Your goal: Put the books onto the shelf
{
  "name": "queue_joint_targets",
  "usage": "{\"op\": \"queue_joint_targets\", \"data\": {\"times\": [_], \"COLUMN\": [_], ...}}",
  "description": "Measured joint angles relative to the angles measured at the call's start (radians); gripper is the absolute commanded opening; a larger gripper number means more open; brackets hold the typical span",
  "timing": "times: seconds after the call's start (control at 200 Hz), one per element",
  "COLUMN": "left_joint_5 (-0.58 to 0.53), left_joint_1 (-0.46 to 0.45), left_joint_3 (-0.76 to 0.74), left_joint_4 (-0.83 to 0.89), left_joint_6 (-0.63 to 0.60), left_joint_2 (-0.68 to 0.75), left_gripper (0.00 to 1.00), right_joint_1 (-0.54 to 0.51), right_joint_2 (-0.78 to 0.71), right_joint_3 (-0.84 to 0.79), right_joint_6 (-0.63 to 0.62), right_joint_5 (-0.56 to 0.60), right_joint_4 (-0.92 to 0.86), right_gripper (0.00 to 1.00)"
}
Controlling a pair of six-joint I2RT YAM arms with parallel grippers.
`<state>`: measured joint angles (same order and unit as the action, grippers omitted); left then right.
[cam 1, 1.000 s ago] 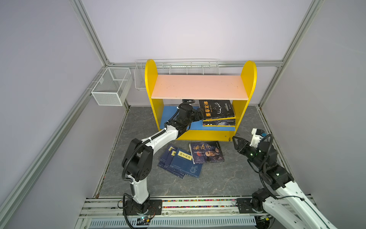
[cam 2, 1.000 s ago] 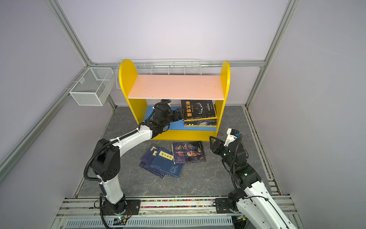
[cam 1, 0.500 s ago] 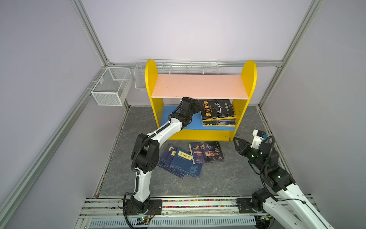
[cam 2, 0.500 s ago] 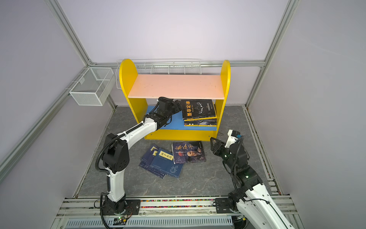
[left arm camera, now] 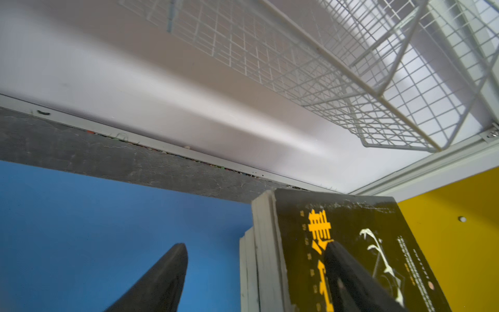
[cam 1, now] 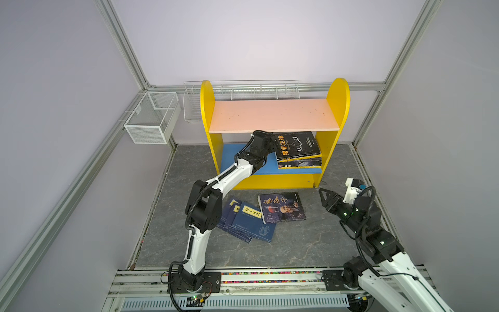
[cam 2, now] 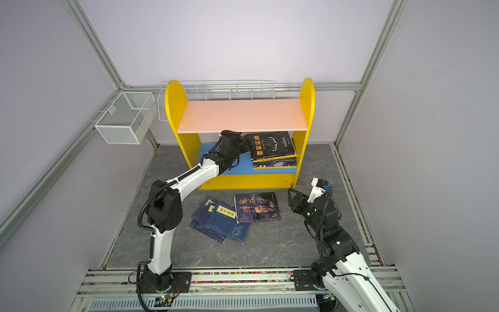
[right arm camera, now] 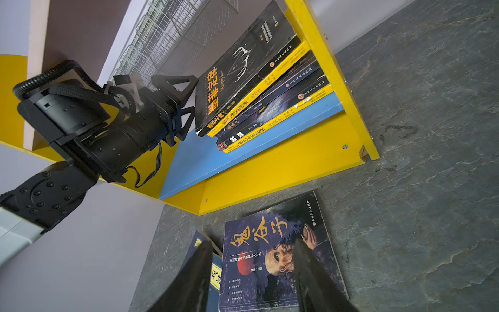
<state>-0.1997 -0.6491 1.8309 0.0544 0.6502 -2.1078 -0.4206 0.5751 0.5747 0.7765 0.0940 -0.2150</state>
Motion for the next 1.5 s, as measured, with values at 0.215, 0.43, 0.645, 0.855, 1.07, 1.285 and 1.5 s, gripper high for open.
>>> {"op": "queue_joint_targets", "data": {"times": [0.215,0.43,0.645,0.855,1.07,1.285,1.5], "left_joint_5": [0.109,0.179,0.217,0.227,0.193,0.073,0.019], "left_joint_1": [0.0,0.0,-0.006,-0.014,-0.018,-0.01,-0.007], "left_joint_3": [0.002,0.003,0.04,0.064,0.052,-0.09,-0.275], "left_joint_4": [-0.068,-0.098,-0.117,-0.126,-0.127,-0.125,-0.143], "left_joint_6": [-0.007,-0.023,-0.027,-0.038,-0.042,-0.027,-0.022], "left_joint_2": [-0.017,-0.025,-0.053,-0.075,-0.067,0.034,0.198], "left_gripper": [0.8,0.8,0.79,0.79,0.81,0.83,0.82], "right_joint_1": [0.0,0.0,0.0,0.0,0.0,0.0,-0.002], "right_joint_2": [-0.003,-0.003,-0.003,-0.005,-0.012,0.023,0.179], "right_joint_3": [0.0,0.0,0.0,0.0,0.0,0.018,0.101], "right_joint_6": [-0.007,-0.007,-0.009,-0.016,-0.027,-0.057,-0.105], "right_joint_5": [0.006,0.011,0.014,0.014,0.014,-0.01,-0.063], "right_joint_4": [-0.008,-0.014,-0.034,-0.044,-0.047,-0.05,-0.051], "right_gripper": [0.51,0.51,0.51,0.51,0.52,0.47,0.31]}}
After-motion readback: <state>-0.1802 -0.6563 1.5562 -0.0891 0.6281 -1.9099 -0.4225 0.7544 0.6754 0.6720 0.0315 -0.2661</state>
